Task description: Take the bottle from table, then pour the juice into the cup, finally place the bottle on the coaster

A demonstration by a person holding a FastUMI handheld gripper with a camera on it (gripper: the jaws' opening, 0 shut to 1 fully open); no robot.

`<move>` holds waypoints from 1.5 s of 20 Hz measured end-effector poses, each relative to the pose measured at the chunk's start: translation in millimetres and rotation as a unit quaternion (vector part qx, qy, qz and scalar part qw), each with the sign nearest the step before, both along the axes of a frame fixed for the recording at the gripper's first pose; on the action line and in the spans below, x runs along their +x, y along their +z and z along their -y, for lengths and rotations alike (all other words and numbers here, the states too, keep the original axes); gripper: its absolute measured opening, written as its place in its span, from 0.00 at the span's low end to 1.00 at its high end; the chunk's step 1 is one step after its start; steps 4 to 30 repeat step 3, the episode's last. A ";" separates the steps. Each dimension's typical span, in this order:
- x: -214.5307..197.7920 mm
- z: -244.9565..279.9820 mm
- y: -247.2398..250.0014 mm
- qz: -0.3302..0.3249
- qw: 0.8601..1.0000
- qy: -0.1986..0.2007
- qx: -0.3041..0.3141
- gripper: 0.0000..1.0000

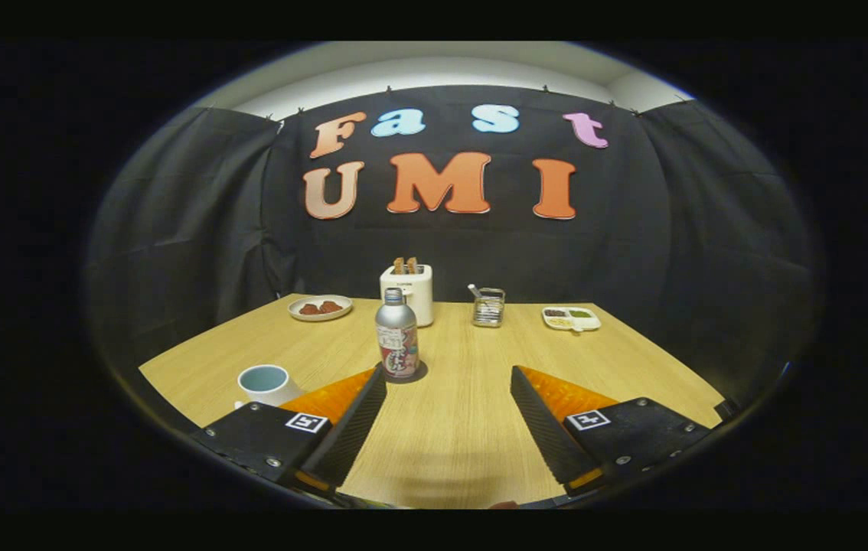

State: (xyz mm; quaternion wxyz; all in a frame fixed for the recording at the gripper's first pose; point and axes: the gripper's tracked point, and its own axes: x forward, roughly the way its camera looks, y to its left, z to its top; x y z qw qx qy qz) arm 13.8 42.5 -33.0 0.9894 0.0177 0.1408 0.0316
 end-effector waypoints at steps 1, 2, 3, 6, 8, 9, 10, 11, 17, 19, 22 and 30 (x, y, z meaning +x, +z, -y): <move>-5.1 5.6 2.1 0.004 1.000 -0.007 0.001 0.97; -10.8 12.0 3.9 0.008 1.000 -0.013 0.006 0.97; -18.1 16.3 2.7 0.011 1.000 -0.018 0.012 0.97; -18.1 16.3 2.7 0.011 1.000 -0.018 0.012 0.97; -18.1 16.3 2.7 0.011 1.000 -0.018 0.012 0.97; -18.1 16.3 2.7 0.011 1.000 -0.018 0.012 0.97; -18.1 16.3 2.7 0.011 1.000 -0.018 0.012 0.97; -18.1 16.3 2.7 0.011 1.000 -0.018 0.012 0.97; -18.1 16.3 2.7 0.011 1.000 -0.018 0.012 0.97; -18.1 16.3 2.7 0.011 1.000 -0.018 0.012 0.97; -18.1 16.3 2.7 0.011 1.000 -0.018 0.012 0.97; -18.1 16.3 2.7 0.011 1.000 -0.018 0.012 0.97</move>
